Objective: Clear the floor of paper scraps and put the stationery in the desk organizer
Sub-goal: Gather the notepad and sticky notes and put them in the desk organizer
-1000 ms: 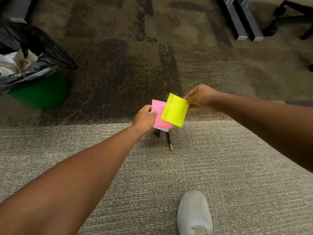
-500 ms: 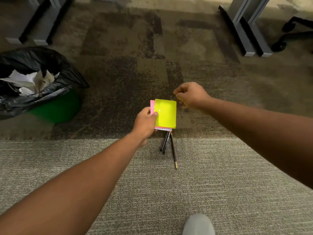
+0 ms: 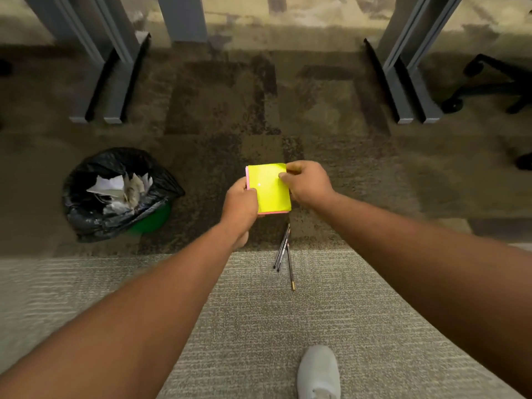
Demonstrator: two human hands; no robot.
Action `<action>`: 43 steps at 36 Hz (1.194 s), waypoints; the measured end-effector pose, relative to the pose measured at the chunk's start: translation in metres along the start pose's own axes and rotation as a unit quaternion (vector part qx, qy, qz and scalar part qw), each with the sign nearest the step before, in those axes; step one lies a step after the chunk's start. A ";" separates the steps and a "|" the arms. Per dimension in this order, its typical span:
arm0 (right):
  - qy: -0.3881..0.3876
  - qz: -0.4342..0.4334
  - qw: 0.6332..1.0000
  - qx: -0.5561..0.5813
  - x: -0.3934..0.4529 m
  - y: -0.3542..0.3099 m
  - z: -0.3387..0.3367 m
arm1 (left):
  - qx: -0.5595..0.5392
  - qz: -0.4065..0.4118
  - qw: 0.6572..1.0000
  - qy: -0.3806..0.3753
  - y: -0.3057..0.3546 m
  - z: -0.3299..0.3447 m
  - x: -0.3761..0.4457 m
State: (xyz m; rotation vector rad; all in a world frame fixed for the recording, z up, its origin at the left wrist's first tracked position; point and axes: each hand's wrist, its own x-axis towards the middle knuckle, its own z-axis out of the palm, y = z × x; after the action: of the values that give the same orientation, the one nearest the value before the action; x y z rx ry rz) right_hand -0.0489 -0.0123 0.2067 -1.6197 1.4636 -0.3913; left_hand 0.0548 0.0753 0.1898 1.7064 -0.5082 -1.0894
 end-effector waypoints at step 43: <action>-0.094 -0.100 0.990 0.018 -0.176 -0.373 -0.531 | 0.171 0.291 0.936 -0.106 0.577 0.111 -0.238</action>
State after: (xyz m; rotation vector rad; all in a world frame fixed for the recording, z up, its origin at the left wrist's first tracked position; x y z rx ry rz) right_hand -0.2469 -0.0973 0.8434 -1.7313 1.1530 -0.3640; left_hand -0.0691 -0.0370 0.8013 1.5714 -1.3110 -0.7740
